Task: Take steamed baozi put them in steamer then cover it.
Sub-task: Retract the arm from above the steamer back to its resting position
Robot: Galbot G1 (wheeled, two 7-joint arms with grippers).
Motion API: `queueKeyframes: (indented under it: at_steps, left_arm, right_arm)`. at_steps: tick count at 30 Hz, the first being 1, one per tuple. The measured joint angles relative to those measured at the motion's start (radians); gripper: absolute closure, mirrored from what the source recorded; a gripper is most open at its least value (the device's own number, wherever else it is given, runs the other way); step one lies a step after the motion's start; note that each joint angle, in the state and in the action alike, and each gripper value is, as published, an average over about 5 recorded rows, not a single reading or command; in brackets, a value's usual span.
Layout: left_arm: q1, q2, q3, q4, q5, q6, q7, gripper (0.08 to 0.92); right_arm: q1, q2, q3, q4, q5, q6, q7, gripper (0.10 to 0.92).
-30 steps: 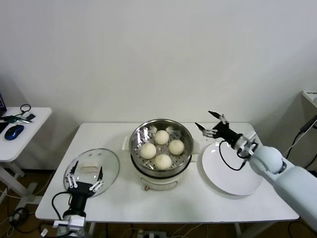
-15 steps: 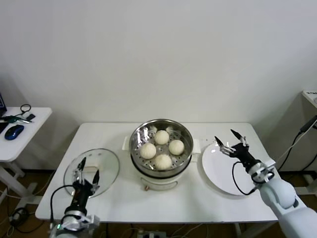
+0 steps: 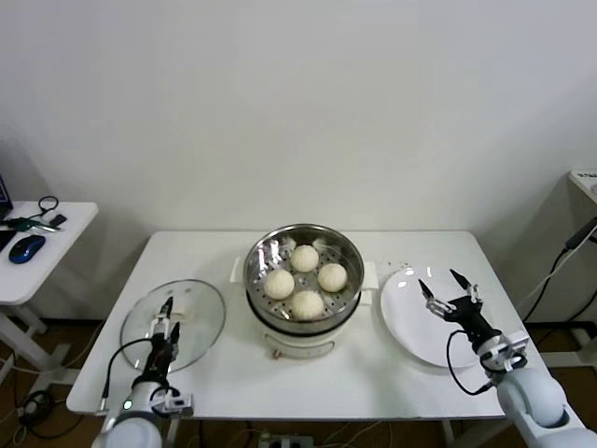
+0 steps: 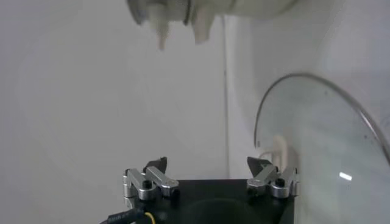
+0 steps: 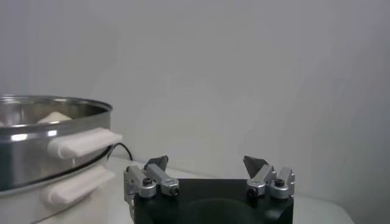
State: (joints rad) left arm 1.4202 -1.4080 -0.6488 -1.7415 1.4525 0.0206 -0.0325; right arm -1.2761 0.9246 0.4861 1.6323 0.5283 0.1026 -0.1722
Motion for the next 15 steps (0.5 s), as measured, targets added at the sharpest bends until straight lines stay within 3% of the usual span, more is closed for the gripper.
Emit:
queueKeyframes:
  at_steps: [15]
  left_arm:
    - [-0.144, 0.008, -0.01, 0.214, 0.081, 0.011, -0.051, 0.177]
  right_arm:
    - [-0.028, 0.047, 0.028, -0.014, -0.056, 0.008, 0.0, 0.203]
